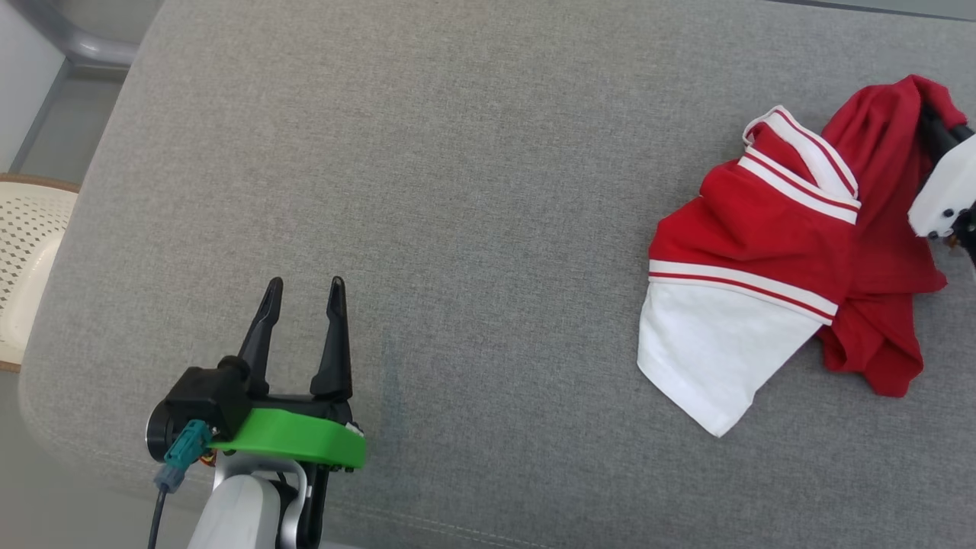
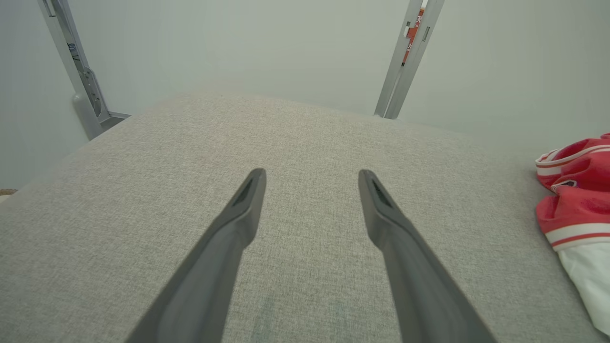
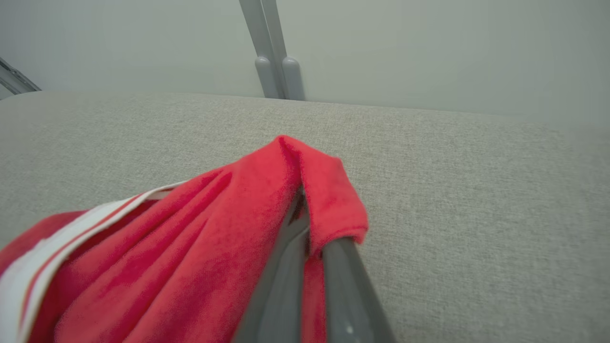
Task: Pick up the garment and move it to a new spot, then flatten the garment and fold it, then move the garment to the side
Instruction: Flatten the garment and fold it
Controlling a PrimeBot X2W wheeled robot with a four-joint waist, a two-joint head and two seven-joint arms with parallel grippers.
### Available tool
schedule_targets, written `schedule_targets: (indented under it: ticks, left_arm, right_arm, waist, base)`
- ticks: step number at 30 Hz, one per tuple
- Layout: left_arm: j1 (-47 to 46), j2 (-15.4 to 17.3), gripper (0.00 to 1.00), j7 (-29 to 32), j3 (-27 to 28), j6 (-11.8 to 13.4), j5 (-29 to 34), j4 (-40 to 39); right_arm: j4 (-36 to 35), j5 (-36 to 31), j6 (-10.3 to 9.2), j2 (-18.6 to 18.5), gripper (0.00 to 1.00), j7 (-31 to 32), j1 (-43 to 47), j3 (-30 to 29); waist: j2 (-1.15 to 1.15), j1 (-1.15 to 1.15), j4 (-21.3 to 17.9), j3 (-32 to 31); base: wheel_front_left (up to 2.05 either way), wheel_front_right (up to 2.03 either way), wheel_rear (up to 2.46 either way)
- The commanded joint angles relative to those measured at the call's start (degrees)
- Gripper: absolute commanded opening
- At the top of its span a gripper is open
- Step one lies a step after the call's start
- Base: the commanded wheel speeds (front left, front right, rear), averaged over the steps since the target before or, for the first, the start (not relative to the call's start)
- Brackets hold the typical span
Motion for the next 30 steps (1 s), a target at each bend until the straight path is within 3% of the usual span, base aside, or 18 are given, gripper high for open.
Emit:
schedule_targets:
  ticks: [1, 9, 17, 23, 30]
  left_arm:
    - [-0.58, 0.04, 1.00, -0.01, -0.03, 0.26, -0.34, 0.11]
    - [1.61, 0.10, 1.00, -0.01, 1.22, -0.34, 1.37, 1.16]
    - [3.79, 0.11, 1.00, -0.01, 3.52, -1.01, 3.46, 1.47]
    - [4.71, 0.11, 1.00, -0.01, 4.21, -1.46, 4.32, 1.18]
    - [4.83, 0.11, 1.00, -0.01, 3.92, -1.02, 2.93, 0.23]
  right_arm:
    - [1.20, 0.85, 0.03, 0.87, 1.00, -1.53, -0.32, 0.79]
    - [7.54, -0.52, 0.02, 5.25, 1.00, -10.95, 1.95, 4.24]
    - [1.26, -2.40, 0.03, 9.37, 1.00, -19.72, 6.77, 6.45]
    - [-6.91, -5.79, 0.02, 10.45, 1.00, -20.77, 13.30, 2.60]
    - [-18.52, -14.42, 0.03, 13.50, 1.00, -20.78, 24.06, -8.66]
  waist:
    - [0.00, 0.00, 0.28, -0.47]
    - [0.00, 0.00, -4.15, -6.46]
    - [0.00, 0.00, -10.84, -11.82]
    - [0.00, 0.00, -15.01, -13.37]
    - [0.00, 0.00, -17.39, -13.27]
  base:
    - [0.00, 0.00, 0.00]
    - [0.00, 0.00, 0.00]
    - [0.00, 0.00, 0.00]
    - [0.00, 0.00, 0.00]
    - [0.00, 0.00, 0.00]
